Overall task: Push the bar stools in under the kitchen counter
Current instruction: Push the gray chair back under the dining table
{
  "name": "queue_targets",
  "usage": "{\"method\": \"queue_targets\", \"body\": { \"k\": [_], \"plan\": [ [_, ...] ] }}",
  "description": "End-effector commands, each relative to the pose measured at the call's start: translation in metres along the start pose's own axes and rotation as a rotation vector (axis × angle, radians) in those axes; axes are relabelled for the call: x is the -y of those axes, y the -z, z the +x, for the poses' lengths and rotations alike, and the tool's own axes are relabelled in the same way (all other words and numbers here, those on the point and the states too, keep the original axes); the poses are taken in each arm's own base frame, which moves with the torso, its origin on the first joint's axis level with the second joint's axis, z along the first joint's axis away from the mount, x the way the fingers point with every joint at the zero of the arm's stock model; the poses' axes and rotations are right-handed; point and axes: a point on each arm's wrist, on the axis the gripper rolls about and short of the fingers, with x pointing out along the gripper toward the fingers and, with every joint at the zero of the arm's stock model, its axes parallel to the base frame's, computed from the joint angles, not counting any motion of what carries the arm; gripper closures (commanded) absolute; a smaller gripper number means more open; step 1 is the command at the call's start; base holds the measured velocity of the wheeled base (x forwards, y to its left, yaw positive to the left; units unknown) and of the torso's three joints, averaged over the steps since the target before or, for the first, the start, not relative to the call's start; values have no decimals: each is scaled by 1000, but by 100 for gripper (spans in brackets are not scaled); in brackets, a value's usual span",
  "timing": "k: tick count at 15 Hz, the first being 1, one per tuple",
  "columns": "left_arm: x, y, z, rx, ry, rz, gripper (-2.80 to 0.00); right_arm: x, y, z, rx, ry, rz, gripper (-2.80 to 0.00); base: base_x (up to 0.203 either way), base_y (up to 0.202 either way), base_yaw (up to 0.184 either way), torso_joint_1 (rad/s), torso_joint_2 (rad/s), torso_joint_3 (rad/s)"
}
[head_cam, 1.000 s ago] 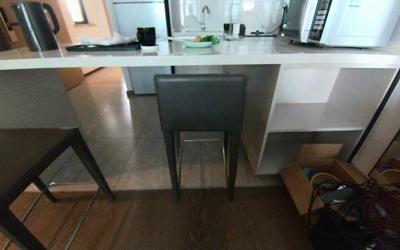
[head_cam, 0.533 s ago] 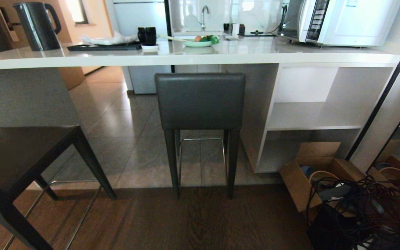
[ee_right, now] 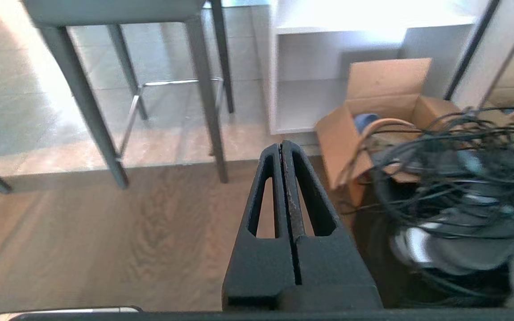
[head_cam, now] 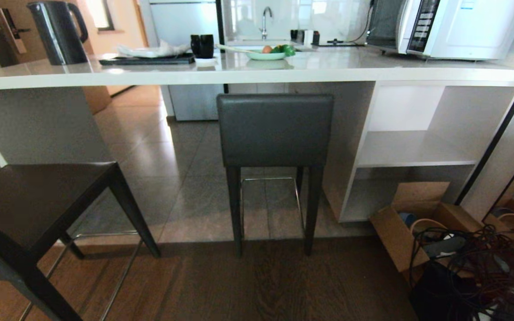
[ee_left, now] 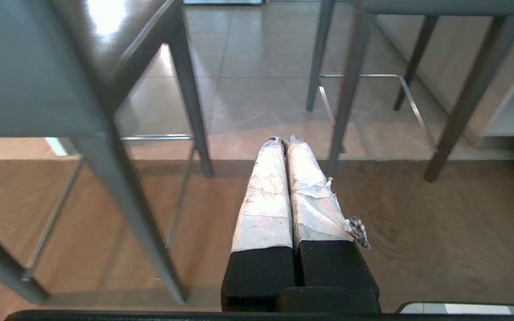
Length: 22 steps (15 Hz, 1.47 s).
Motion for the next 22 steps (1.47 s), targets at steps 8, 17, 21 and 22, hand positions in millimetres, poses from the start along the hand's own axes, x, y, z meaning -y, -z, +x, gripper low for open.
{"method": "queue_targets", "body": {
  "k": [8,17,21,22],
  "plan": [
    [0,0,0,-1,1,0,0,0,0,0,1,0,1,0,0,198,-2,3,1,2],
    [0,0,0,-1,1,0,0,0,0,0,1,0,1,0,0,125,-1,3,4,2],
    [0,0,0,-1,1,0,0,0,0,0,0,0,0,0,-165,3,-2,6,4,3],
    [0,0,0,-1,1,0,0,0,0,0,1,0,1,0,-221,0,-4,-4,2,2]
  ]
}}
